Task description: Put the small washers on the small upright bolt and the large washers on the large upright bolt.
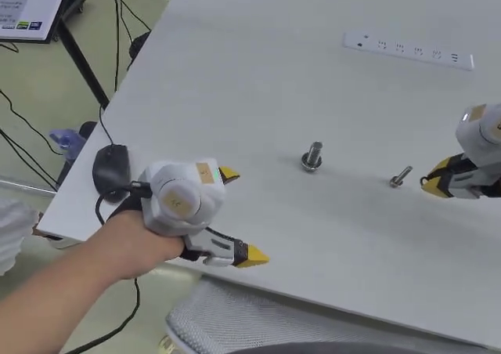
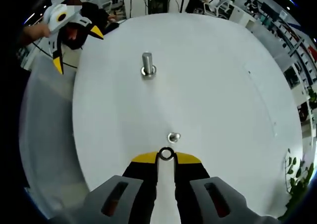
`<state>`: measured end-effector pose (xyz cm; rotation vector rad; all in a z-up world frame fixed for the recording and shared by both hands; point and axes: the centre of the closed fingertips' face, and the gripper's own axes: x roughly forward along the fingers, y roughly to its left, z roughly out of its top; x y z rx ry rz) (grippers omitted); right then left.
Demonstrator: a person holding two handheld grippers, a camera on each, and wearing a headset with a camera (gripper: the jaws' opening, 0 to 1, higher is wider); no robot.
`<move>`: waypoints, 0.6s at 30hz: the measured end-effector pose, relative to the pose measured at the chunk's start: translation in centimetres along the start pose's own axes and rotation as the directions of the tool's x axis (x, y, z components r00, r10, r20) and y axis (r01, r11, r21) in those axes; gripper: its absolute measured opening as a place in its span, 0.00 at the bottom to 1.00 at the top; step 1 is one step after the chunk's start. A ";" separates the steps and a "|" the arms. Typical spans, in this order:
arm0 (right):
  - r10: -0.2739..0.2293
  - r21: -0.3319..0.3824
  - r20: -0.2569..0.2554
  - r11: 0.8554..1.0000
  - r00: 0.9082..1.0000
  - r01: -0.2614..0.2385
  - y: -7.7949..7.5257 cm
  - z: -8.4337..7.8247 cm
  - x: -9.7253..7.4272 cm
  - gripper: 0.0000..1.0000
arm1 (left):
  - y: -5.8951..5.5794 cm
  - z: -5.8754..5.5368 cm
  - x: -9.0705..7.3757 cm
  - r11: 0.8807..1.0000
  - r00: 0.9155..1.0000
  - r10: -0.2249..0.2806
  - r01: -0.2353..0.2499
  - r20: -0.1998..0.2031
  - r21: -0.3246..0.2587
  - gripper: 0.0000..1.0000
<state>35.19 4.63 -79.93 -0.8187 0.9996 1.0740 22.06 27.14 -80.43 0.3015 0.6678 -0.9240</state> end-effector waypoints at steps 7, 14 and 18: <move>-0.006 -0.016 -0.006 1.000 1.000 0.006 -1.1 1.2 0.8 0.12 | 0.2 -0.2 0.0 1.000 1.000 0.001 -0.001 -0.006 -0.006 0.83; 0.002 -0.018 -0.015 1.000 1.000 -0.003 -1.3 1.4 1.5 0.12 | 0.4 0.0 0.0 1.000 1.000 0.006 -0.006 -0.004 -0.009 0.83; 0.002 -0.027 -0.029 1.000 1.000 -0.003 -1.5 1.2 1.9 0.12 | 0.6 0.0 0.0 1.000 1.000 0.009 -0.009 -0.004 -0.011 0.83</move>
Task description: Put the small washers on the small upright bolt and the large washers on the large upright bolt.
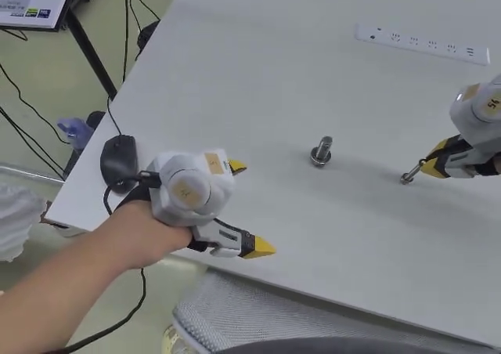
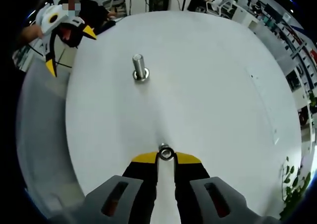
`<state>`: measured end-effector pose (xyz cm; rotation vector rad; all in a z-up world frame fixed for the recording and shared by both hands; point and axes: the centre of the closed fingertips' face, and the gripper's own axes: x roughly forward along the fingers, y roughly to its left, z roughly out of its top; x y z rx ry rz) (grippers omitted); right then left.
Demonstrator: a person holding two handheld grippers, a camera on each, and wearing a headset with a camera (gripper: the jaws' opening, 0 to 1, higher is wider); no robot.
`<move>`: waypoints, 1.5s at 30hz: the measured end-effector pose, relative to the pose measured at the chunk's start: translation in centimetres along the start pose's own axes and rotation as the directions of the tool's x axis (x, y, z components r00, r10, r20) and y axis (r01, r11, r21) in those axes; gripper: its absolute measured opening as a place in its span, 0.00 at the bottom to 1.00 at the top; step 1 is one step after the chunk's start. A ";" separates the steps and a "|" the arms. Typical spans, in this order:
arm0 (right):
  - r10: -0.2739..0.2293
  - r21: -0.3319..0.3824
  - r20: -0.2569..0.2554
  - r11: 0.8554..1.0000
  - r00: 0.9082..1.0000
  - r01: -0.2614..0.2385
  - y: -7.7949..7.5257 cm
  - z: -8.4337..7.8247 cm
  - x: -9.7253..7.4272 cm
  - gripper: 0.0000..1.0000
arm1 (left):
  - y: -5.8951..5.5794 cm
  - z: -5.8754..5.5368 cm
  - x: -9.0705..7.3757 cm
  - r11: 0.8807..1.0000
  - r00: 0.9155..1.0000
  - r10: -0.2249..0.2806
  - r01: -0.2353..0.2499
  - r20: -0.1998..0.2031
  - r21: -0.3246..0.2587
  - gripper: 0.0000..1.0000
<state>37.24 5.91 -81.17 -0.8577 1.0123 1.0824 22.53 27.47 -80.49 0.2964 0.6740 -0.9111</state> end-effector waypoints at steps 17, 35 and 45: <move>0.020 -0.021 -0.040 1.000 0.999 -0.021 0.2 -0.5 1.5 0.12 | -0.4 -0.8 0.0 1.000 1.000 -0.004 0.004 -0.017 -0.007 0.81; 0.049 -0.039 -0.085 0.998 0.995 -0.052 0.9 -1.1 3.9 0.13 | -0.2 -1.5 -0.5 1.000 1.000 0.003 -0.003 -0.025 -0.025 0.79; 0.048 -0.056 -0.105 0.997 0.993 -0.054 1.0 -1.1 4.3 0.13 | -0.2 -1.8 -0.5 0.999 0.999 0.002 -0.003 -0.034 -0.033 0.77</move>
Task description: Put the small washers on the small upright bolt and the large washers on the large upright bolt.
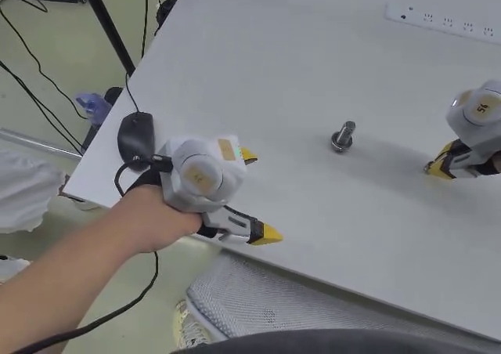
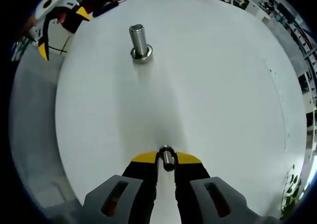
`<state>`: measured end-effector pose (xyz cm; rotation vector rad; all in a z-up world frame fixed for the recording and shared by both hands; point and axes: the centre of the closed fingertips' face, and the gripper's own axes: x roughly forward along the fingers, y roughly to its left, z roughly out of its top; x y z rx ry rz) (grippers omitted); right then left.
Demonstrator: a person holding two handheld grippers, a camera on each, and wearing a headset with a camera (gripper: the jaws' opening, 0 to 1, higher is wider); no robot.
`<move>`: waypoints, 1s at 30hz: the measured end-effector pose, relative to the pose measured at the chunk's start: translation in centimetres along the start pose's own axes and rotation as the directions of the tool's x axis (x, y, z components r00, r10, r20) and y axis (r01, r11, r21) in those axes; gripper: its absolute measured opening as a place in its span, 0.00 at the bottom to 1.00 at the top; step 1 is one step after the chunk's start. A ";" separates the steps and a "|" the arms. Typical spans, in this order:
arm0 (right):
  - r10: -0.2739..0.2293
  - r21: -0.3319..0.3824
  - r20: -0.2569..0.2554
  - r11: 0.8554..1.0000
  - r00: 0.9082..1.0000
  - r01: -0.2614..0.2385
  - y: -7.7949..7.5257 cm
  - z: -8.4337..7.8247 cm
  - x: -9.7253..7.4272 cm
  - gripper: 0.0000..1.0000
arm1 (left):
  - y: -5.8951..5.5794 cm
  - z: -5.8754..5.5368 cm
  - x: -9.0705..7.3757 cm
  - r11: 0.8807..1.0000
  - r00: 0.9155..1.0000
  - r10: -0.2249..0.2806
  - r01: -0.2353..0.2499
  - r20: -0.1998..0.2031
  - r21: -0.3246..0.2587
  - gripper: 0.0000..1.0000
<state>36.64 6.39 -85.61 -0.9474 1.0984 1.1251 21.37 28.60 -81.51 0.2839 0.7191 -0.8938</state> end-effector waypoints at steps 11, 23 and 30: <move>-0.003 -0.013 -0.006 1.000 1.000 0.003 -0.1 0.1 0.1 0.13 | -0.7 0.2 0.4 1.000 1.000 -0.012 0.012 -0.010 0.004 0.76; -0.019 -0.027 0.024 0.999 1.000 0.019 -0.8 0.2 0.1 0.24 | -1.3 0.7 0.3 1.000 1.000 0.001 -0.001 -0.011 -0.001 0.75; -0.038 -0.025 0.070 0.999 0.997 0.040 -1.0 0.4 -1.2 0.28 | -1.6 1.4 0.3 1.000 1.000 0.015 -0.015 -0.004 -0.011 0.75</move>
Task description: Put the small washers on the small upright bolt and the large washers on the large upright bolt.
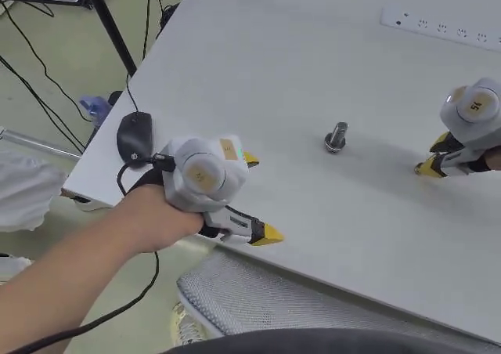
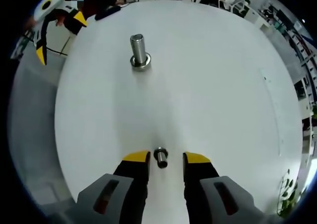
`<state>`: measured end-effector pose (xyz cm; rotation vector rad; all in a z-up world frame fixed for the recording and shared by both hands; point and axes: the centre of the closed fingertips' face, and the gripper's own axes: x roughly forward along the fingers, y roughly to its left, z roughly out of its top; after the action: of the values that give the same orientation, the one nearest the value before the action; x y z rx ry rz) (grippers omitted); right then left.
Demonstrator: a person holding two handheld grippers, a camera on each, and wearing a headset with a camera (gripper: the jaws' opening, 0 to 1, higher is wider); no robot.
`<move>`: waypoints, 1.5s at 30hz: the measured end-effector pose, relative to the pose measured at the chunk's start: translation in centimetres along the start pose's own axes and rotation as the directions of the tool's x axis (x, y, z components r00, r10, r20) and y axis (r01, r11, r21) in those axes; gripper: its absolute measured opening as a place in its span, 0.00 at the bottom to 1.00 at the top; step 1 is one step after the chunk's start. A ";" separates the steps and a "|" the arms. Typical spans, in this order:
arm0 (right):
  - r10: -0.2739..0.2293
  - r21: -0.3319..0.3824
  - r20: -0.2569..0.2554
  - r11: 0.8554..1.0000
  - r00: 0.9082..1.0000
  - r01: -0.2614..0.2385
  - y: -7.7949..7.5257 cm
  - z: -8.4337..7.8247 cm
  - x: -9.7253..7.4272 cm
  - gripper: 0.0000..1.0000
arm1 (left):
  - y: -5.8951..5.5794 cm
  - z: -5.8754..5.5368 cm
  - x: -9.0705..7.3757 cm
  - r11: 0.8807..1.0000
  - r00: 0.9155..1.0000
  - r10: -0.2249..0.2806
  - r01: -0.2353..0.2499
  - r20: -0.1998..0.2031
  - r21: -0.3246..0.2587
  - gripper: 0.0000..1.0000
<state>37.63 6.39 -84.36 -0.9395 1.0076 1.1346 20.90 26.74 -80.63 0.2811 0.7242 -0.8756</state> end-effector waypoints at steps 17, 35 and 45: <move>-0.079 0.135 0.266 0.990 0.961 0.044 1.1 0.3 -6.2 0.40 | 0.0 1.0 -0.1 0.997 0.998 0.053 -0.051 0.032 -0.058 0.78; -0.283 0.435 0.504 0.899 0.816 0.043 4.2 -1.4 -11.9 0.55 | 0.5 2.3 -0.8 0.992 0.992 0.060 -0.047 0.108 -0.116 0.82; -0.289 0.485 0.559 0.874 0.777 -0.024 7.4 -3.6 -11.5 0.62 | 0.6 2.7 -1.1 0.986 0.984 0.084 -0.059 0.158 -0.159 0.84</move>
<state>28.39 1.30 -74.89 -0.1968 0.6015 0.9134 22.15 26.37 -77.91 0.0955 0.6206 -0.7604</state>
